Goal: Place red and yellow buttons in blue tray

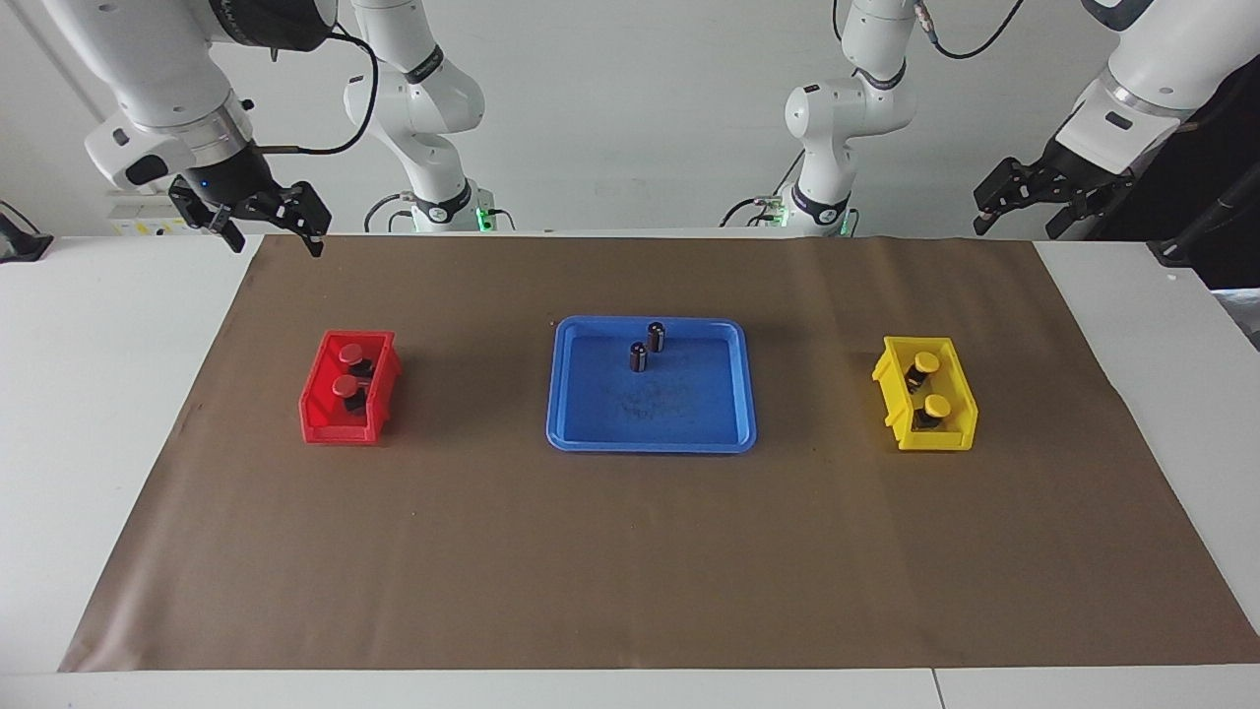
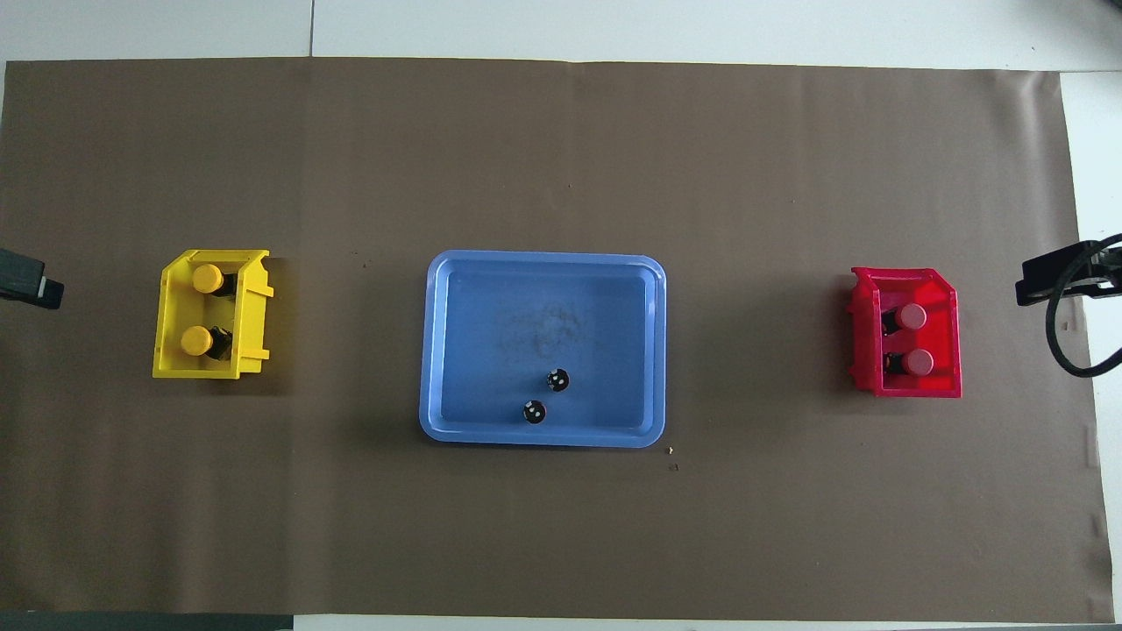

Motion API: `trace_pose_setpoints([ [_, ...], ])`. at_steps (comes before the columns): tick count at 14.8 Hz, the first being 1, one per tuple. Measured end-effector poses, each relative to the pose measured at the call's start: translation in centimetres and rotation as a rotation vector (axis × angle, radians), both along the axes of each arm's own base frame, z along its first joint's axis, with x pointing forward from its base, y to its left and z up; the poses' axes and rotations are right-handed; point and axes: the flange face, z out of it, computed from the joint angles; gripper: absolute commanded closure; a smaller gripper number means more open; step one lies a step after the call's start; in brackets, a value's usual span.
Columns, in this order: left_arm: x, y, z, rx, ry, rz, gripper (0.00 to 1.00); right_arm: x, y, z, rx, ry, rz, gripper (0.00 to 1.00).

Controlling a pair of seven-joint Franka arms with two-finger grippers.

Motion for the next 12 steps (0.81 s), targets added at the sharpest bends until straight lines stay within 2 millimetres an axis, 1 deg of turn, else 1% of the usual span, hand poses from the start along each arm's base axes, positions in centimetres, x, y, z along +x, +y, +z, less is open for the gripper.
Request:
trace_pose_setpoints([
  [9, 0.00, 0.00, 0.00, 0.000, 0.000, 0.000, 0.00, 0.02, 0.00, -0.08, 0.000, 0.002, 0.000, 0.00],
  [11, 0.00, 0.00, 0.00, 0.000, 0.000, 0.000, 0.00, 0.25, -0.02, -0.13, 0.000, -0.013, 0.007, 0.00],
  [12, 0.00, 0.00, 0.00, 0.000, 0.000, 0.000, 0.00, 0.54, -0.13, -0.50, -0.001, -0.030, 0.013, 0.00],
])
